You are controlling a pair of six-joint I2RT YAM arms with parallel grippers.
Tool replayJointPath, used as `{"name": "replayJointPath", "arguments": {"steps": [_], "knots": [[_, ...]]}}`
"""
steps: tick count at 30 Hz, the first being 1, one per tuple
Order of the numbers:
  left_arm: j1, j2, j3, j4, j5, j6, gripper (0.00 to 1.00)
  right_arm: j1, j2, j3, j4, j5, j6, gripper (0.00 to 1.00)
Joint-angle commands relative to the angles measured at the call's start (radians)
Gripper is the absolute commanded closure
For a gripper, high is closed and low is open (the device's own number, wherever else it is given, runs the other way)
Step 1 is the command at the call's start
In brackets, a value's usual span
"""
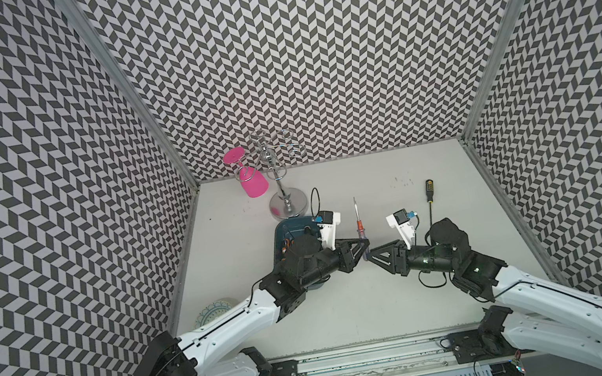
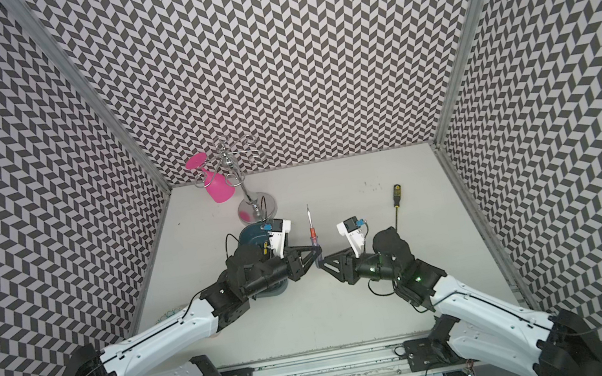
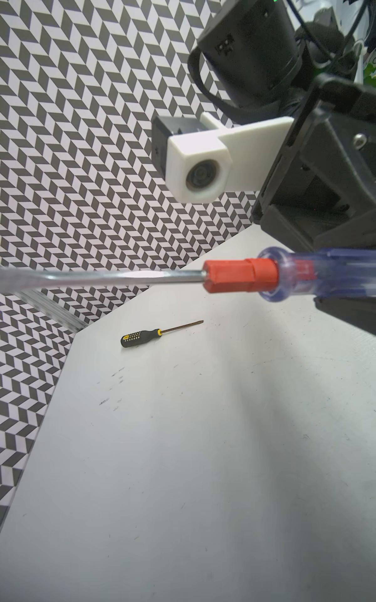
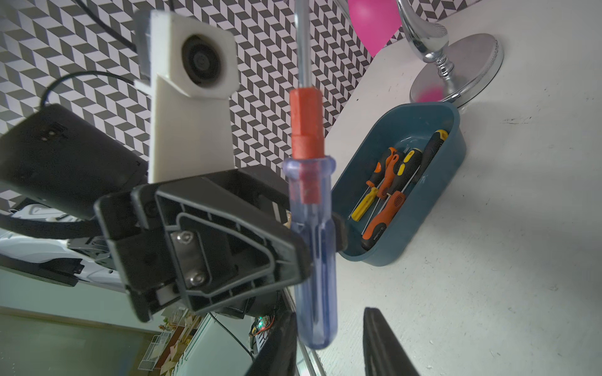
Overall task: Put the screwdriver on the desktop into the storage box
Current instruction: Pick up the screwdriver from the center of the board, then place the screwdriver in the storage box.
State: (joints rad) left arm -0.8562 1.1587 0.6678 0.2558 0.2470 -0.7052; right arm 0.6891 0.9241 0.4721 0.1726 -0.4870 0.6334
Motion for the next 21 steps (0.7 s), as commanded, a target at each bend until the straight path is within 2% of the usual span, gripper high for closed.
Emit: {"name": "replayJointPath", "arguments": {"steps": [1, 12, 16, 21], "knots": [[0.019, -0.058, 0.033, -0.124, -0.056, 0.051, 1.0, 0.004, -0.01, 0.013, -0.005, 0.018, -0.028, 0.63], [0.107, -0.22, 0.003, -0.44, -0.181, 0.099, 1.0, 0.004, -0.004, -0.01, -0.022, 0.052, -0.041, 0.63], [0.141, -0.215, 0.016, -0.549, -0.245, 0.117, 1.0, 0.004, 0.01, -0.015, -0.025, 0.059, -0.043, 0.63], [0.164, -0.146, 0.062, -0.667, -0.351, 0.145, 1.0, 0.004, 0.021, -0.027, -0.012, 0.06, -0.039, 0.63]]}}
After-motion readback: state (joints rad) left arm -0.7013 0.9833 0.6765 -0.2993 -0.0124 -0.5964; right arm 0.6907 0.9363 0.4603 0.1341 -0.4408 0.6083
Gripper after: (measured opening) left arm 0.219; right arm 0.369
